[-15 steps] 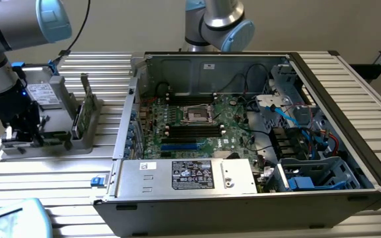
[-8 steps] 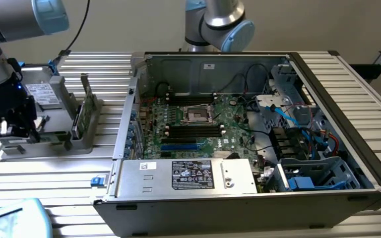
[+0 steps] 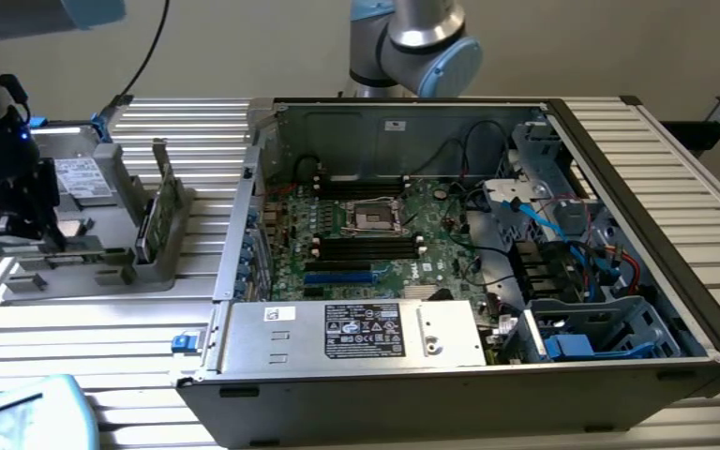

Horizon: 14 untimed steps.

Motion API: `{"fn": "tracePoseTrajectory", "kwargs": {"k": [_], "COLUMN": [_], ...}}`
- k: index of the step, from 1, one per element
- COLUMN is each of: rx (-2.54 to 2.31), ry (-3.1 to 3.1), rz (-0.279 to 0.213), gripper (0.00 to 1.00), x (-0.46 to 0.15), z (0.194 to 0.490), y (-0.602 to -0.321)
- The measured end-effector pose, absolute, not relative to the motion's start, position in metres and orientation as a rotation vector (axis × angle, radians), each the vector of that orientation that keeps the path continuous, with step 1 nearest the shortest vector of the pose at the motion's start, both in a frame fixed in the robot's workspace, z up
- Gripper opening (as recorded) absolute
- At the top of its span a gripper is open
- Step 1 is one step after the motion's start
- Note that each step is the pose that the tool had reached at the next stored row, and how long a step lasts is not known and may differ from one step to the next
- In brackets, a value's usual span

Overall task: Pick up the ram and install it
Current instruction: 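Pick up the ram and move it above insertion slot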

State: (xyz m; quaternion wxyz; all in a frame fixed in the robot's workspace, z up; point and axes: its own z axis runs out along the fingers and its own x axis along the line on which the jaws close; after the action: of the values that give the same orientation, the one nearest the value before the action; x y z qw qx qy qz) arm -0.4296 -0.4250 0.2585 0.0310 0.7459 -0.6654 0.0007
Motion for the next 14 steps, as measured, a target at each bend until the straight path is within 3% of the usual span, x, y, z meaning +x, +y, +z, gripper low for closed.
{"fn": "tracePoseTrajectory", "kwargs": {"k": [14], "rx": [2.287], "ry": [-2.033], "rz": [-0.031], "gripper": [0.14], "x": [-0.387], "z": [0.309], "y": [-0.425]}}
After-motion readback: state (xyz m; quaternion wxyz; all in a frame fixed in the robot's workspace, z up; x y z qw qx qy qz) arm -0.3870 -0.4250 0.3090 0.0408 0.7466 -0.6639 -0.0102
